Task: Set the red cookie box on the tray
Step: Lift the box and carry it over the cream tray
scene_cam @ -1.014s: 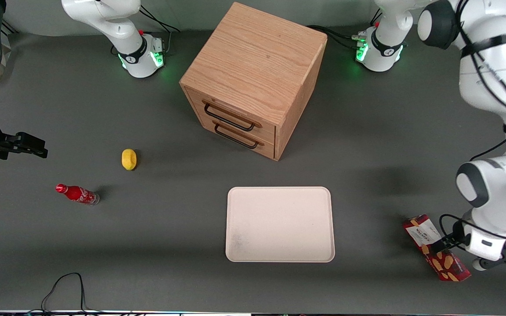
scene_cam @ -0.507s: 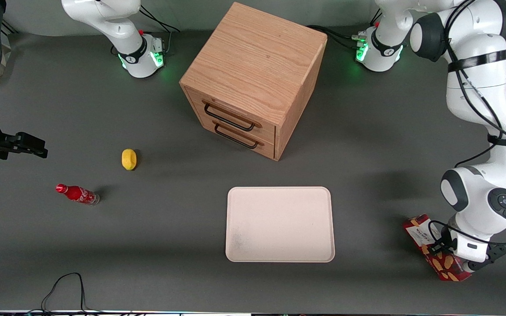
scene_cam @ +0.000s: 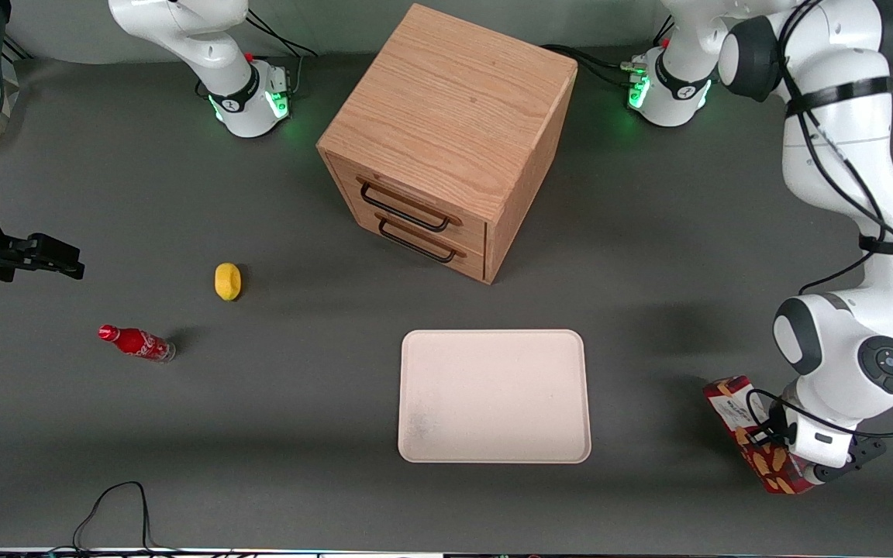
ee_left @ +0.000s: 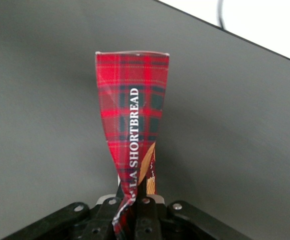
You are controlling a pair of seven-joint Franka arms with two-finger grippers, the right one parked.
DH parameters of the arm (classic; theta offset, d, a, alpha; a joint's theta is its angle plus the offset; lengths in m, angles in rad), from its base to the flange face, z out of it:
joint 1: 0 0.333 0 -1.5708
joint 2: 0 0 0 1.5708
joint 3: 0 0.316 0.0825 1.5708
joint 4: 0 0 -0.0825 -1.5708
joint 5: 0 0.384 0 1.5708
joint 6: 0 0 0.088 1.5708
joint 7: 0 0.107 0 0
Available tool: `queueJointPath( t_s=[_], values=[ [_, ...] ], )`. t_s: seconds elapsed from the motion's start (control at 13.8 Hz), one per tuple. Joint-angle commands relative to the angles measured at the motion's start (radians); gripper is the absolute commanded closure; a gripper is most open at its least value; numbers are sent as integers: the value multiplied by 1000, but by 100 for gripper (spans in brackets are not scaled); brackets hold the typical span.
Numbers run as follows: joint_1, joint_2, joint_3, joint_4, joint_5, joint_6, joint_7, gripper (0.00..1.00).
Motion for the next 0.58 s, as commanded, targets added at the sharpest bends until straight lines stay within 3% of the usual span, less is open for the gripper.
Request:
queueJointPath(
  t_s=[0.0, 0.29, 0.51],
  values=[
    [-70, -130, 15, -20, 3, -143, -11, 100],
    [-181, -181, 1, 58, 16, -281, -13, 100],
    [-234, -170, -90, 100, 85, -300, -19, 100]
  ],
)
